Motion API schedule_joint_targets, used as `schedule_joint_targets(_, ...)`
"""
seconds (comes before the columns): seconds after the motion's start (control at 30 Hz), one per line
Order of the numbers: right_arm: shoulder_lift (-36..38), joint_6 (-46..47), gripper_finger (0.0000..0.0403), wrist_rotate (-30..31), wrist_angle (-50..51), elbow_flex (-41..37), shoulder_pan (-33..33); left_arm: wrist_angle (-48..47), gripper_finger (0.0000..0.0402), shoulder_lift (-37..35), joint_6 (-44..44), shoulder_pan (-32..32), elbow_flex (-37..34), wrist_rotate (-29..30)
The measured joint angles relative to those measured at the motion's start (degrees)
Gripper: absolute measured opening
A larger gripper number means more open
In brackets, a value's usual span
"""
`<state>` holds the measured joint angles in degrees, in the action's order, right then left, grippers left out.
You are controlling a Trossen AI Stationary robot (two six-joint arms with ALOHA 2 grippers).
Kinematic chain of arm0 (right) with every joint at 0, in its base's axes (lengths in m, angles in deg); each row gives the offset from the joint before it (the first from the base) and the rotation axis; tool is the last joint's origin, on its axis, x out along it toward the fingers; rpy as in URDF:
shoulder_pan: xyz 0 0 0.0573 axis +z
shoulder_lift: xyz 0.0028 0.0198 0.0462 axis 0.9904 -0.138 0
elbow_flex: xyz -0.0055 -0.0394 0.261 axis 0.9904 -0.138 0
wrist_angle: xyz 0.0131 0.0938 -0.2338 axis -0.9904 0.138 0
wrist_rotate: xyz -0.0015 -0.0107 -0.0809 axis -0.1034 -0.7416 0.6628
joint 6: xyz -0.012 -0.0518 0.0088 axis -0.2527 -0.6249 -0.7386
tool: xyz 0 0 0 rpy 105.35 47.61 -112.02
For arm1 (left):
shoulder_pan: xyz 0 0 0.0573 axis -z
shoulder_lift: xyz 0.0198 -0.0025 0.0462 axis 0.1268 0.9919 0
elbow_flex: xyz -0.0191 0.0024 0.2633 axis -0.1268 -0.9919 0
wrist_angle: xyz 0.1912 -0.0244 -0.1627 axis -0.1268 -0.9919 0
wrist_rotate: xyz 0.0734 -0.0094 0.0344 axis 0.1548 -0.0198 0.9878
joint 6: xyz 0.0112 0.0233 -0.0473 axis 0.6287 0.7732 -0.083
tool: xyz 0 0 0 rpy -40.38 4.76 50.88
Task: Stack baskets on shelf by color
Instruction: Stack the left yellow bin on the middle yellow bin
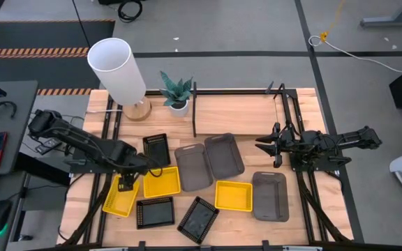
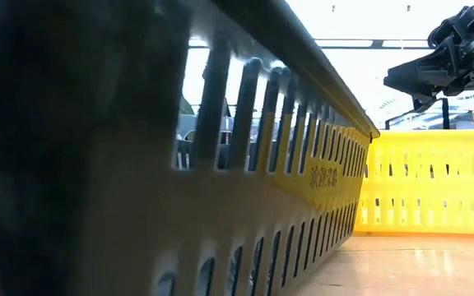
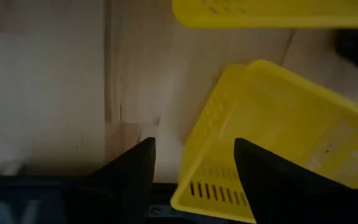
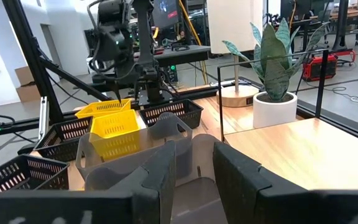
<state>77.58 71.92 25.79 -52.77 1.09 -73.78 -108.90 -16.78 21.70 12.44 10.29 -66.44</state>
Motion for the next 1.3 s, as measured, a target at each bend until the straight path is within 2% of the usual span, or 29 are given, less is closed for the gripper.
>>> schedule_joint_targets(0.27, 0.0, 0.0, 0.0113, 0.0, 0.0, 0.0, 0.0, 1.4, 0.0219, 2.0, 4.0, 0.2, -1.4, -0.2)
schedule_joint_targets(0.97, 0.0, 0.0, 0.0113, 0.0, 0.0, 0.0, 0.0, 8.1, 0.0215, 2.2, 5.1, 4.5, -8.1, 0.4)
schedule_joint_targets(1.1, 0.0, 0.0, 0.0113, 0.0, 0.0, 0.0, 0.0, 8.4, 0.0195, 2.2, 5.1, 4.7, -8.1, 0.9)
schedule_joint_targets(1.3, 0.0, 0.0, 0.0113, 0.0, 0.0, 0.0, 0.0, 9.5, 0.0137, 2.2, 5.1, 4.7, -8.1, 1.4)
